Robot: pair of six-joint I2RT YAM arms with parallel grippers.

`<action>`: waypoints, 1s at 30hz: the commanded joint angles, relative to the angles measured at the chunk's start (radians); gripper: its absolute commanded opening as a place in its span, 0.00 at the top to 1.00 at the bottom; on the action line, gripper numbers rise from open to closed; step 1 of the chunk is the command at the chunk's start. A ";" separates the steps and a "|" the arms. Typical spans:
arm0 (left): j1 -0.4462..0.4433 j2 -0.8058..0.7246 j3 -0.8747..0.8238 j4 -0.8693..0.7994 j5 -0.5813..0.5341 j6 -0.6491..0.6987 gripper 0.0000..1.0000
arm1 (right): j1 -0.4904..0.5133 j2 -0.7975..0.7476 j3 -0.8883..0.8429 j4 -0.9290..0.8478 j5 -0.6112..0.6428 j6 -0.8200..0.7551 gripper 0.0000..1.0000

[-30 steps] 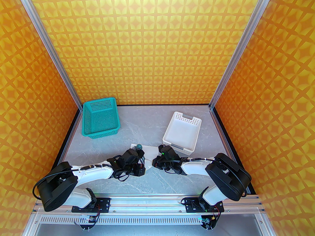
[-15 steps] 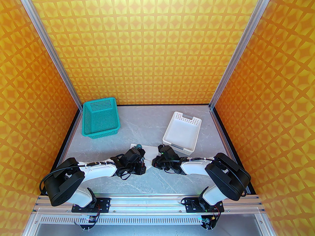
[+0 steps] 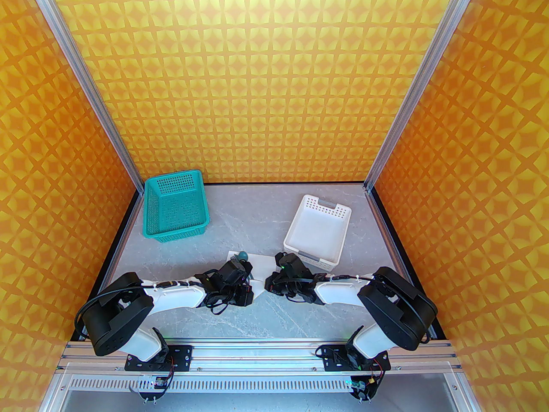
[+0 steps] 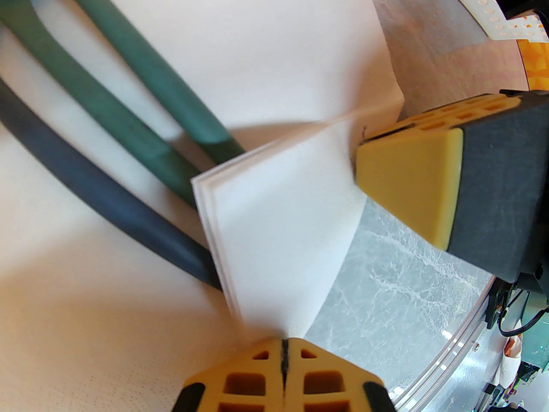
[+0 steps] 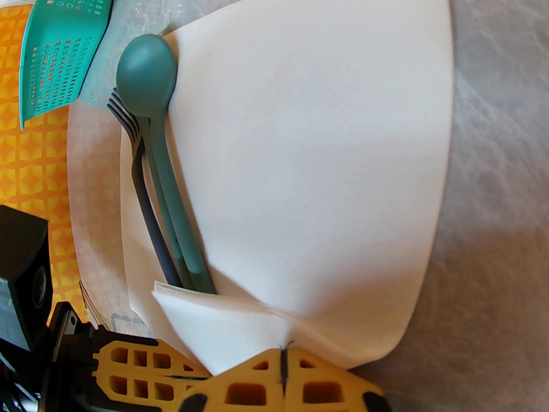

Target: Place the utensils on the paper napkin and roll it up

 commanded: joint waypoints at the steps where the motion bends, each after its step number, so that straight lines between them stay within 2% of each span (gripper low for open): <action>1: 0.007 0.020 0.009 -0.043 -0.019 0.016 1.00 | 0.008 -0.069 -0.005 -0.081 0.029 -0.029 1.00; 6: 0.008 0.022 0.005 -0.047 -0.019 0.019 1.00 | 0.009 -0.165 -0.012 -0.086 0.036 -0.069 1.00; 10: 0.008 0.022 0.002 -0.047 -0.019 0.020 1.00 | 0.021 -0.181 -0.015 -0.062 0.013 -0.083 1.00; 18: 0.008 0.023 0.001 -0.049 -0.021 0.018 1.00 | 0.079 -0.084 0.014 -0.011 0.017 -0.068 1.00; 30: 0.008 0.018 0.001 -0.061 -0.027 0.017 1.00 | 0.086 -0.018 0.036 0.007 0.027 -0.062 1.00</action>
